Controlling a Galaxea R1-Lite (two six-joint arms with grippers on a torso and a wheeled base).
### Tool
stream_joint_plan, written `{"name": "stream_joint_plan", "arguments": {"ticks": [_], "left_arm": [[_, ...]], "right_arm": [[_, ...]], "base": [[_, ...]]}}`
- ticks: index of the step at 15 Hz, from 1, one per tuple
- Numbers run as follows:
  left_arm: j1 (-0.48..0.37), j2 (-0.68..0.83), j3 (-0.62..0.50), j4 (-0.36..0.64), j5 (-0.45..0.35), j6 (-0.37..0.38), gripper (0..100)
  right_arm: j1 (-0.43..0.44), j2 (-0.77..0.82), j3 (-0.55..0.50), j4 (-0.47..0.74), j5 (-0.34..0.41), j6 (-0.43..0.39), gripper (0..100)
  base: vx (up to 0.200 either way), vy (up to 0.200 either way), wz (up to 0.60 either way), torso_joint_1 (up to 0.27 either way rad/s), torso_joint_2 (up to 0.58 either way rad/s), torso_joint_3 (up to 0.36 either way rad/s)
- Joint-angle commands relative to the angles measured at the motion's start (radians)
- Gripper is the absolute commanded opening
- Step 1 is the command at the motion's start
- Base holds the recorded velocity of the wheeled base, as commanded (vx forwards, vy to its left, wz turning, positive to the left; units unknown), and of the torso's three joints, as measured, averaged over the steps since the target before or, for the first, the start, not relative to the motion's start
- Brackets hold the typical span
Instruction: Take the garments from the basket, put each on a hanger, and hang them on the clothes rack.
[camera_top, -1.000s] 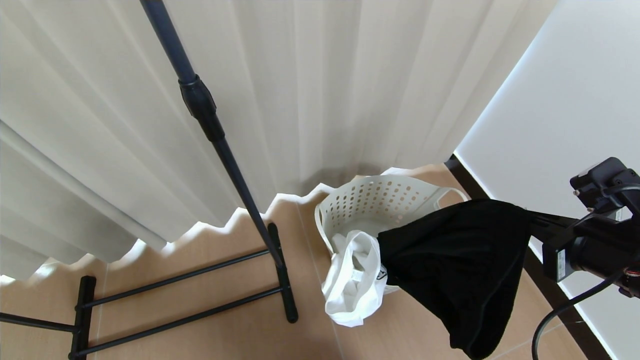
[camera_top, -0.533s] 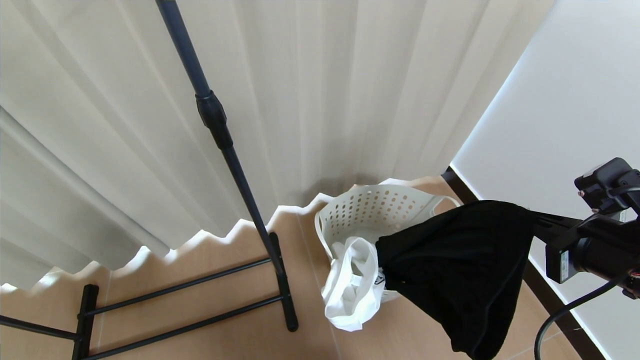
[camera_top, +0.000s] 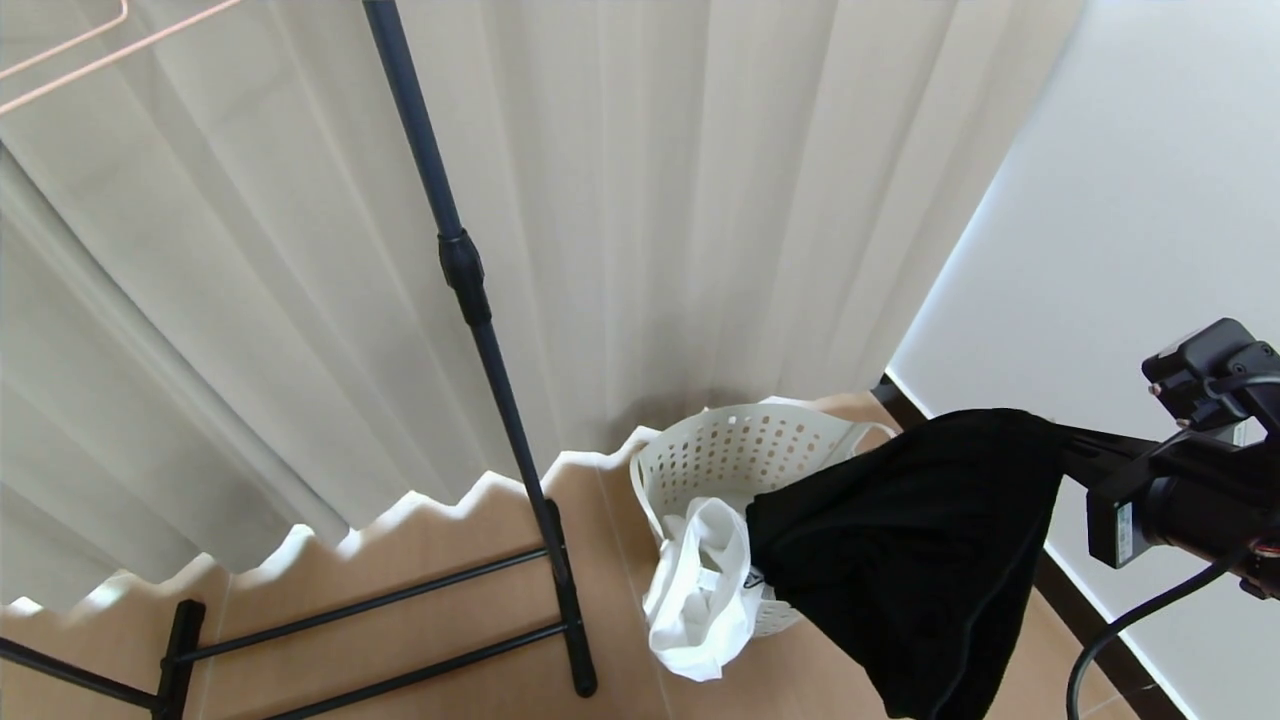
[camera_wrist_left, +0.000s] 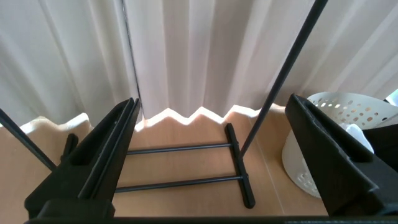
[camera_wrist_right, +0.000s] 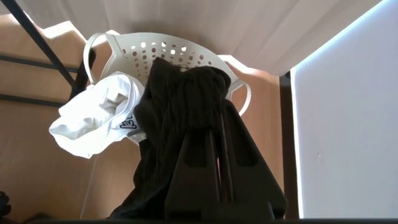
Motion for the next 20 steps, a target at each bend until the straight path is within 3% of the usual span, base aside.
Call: {"name": "stream_joint_plan", "arguments": {"ticks": [1, 11, 20], "left_arm": [[0.001, 0.0, 0.0, 0.0, 0.001, 0.0, 100], [0.001, 0.0, 0.0, 0.0, 0.0, 0.0, 100], [0.001, 0.0, 0.0, 0.0, 0.003, 0.0, 100]], "right_arm": [[-0.001, 0.007, 0.001, 0.002, 0.001, 0.0, 0], [-0.002, 0.007, 0.008, 0.003, 0.001, 0.0, 0], [-0.002, 0.007, 0.016, 0.0, 0.001, 0.0, 0]], "base": [[0.0, 0.0, 0.0, 0.007, 0.0, 0.203], [0.0, 0.0, 0.0, 0.08, -0.38, -0.104], [0.0, 0.0, 0.0, 0.173, -0.52, -0.324]]}}
